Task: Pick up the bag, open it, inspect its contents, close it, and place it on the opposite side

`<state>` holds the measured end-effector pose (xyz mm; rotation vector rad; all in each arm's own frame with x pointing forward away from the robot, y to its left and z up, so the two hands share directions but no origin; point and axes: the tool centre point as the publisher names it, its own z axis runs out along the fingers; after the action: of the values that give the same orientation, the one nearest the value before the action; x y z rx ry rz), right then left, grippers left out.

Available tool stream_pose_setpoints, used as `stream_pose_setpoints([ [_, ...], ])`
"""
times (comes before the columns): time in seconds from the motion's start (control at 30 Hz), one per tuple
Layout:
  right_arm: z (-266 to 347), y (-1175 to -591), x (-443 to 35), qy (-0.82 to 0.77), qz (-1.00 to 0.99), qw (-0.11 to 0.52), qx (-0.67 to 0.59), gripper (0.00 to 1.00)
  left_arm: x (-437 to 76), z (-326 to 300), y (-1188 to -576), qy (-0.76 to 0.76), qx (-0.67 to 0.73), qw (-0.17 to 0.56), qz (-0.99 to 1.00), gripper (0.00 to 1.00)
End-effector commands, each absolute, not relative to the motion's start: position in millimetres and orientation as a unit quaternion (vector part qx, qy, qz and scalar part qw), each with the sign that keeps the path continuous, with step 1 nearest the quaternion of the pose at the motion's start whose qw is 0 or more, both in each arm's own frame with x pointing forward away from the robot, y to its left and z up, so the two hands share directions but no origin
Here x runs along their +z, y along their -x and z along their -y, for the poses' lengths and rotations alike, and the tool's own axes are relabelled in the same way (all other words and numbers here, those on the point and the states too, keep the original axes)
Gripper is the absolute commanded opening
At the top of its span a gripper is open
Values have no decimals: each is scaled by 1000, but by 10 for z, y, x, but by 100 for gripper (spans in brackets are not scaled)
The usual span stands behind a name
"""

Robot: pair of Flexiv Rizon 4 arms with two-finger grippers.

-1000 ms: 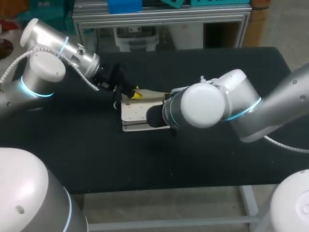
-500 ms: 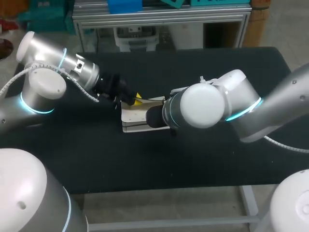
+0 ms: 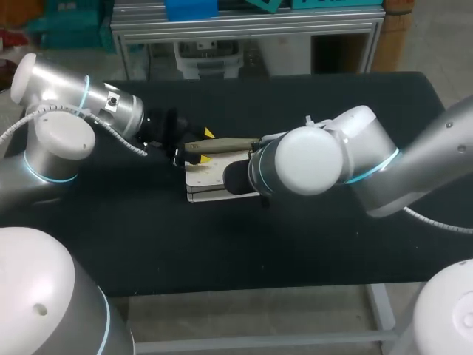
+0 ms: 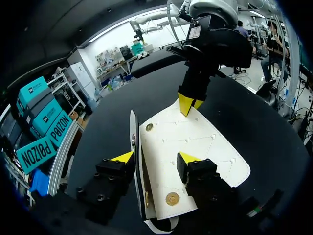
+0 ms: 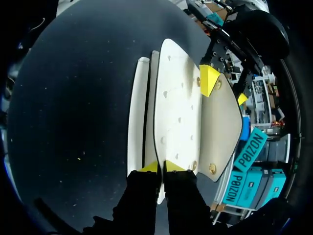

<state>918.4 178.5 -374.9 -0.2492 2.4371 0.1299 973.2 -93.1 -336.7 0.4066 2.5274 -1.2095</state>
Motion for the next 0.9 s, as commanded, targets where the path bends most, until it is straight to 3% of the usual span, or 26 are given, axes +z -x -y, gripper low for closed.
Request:
stream_pose_setpoints([
  [0.03,-1801,-9192,-3776,95,-935,339,49,0,-3323,966,-9732,-136,-413,158,-887,36],
  [0.13,-1801,-9192,-3776,95,-935,339,49,0,-3306,972,-9762,-128,-409,158,-889,2],
  [0.17,-1801,-9192,-3776,95,-935,339,49,0,-3304,973,-9767,-127,-408,158,-890,0],
  [0.9,-1801,-9192,-3776,95,-935,339,49,0,-3681,989,-9472,-158,-396,123,-896,0],
])
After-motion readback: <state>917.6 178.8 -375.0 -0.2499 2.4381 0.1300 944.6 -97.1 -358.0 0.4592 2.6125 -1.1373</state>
